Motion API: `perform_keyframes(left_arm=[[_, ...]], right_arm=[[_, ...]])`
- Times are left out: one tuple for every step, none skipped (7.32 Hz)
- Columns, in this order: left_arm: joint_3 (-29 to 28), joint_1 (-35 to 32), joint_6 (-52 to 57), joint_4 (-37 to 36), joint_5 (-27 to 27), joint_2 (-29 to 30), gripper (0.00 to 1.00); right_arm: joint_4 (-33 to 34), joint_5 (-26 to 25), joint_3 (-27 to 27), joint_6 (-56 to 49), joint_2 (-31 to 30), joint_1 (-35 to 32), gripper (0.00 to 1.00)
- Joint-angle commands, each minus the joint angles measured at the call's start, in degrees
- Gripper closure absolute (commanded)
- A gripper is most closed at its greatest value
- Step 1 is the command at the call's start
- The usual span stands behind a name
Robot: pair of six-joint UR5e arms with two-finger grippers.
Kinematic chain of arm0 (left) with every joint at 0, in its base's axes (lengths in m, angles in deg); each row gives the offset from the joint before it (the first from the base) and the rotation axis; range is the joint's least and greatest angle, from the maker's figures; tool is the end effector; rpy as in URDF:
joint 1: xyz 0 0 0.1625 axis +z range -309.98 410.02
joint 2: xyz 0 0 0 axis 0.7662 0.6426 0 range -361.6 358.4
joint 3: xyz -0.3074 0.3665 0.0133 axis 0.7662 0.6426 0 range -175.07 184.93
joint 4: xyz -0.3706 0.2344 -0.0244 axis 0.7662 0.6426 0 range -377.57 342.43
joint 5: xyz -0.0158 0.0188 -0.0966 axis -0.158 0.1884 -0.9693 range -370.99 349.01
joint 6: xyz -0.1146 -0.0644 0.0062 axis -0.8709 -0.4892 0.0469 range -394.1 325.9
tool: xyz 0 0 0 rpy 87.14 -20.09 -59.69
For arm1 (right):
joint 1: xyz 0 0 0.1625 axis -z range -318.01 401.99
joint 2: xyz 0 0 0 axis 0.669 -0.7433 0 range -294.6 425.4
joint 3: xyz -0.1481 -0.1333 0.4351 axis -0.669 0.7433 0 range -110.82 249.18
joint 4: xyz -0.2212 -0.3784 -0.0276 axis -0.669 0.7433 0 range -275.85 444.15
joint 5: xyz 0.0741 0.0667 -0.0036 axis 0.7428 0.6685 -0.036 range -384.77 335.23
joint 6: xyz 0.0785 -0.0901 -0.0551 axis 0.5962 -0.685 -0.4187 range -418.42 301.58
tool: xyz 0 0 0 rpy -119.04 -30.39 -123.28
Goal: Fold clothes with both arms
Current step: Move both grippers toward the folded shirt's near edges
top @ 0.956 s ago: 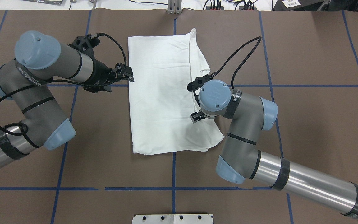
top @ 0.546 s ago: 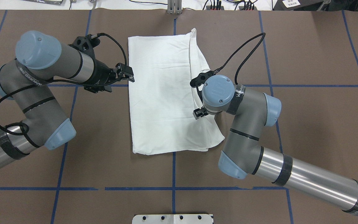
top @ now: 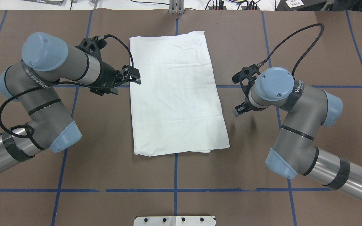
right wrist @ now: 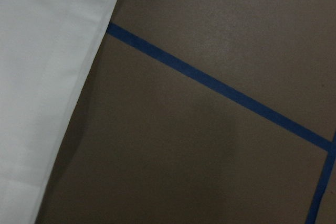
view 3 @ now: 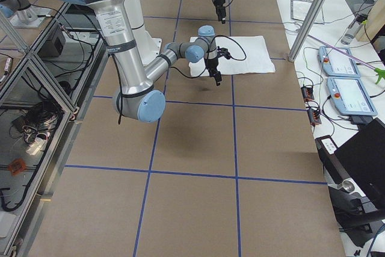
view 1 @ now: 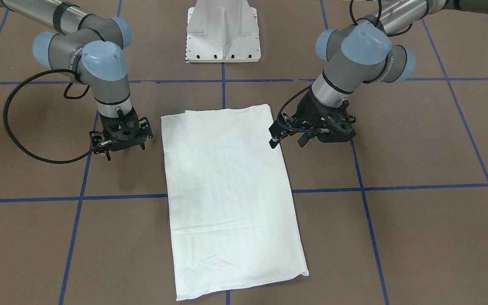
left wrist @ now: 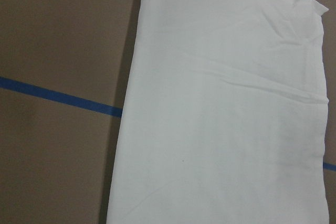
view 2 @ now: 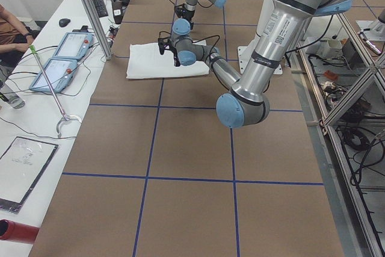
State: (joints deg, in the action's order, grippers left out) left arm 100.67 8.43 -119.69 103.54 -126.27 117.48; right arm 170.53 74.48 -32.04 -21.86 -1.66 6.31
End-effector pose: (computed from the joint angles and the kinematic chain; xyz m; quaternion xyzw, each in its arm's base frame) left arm 0.4913 -0.5391 0.2994 0.0384 0.5604 -0.1482 0.8139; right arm -0.4962 -0.4943 0.4097 0.1721 -0.2835 -0.1714 0.9277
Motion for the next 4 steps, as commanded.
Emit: perform_keyframes(left_arm=[[0.1,0.0,-0.1,0.0,0.0,0.4,0.00],[-0.1,0.1,-0.1,-0.2,-0.1,0.5,0.00],[-0.4,3.1,0.0,-0.4,0.1,0.3,0.00],[-0.1,4.7,-0.2,-0.4,1.1,0.0,0.00]], right_arm=[[-0.1,1.2,-0.3,0.3,3.2,-1.1,0.00],[-0.1,3.1,-0.3,0.7,4.8,-1.1,0.00],[-0.7,6.4,-0.6,1.1,5.0,-1.1,0.00],[-0.9,8.7,-1.4,2.7,5.0,-1.2,0.00]])
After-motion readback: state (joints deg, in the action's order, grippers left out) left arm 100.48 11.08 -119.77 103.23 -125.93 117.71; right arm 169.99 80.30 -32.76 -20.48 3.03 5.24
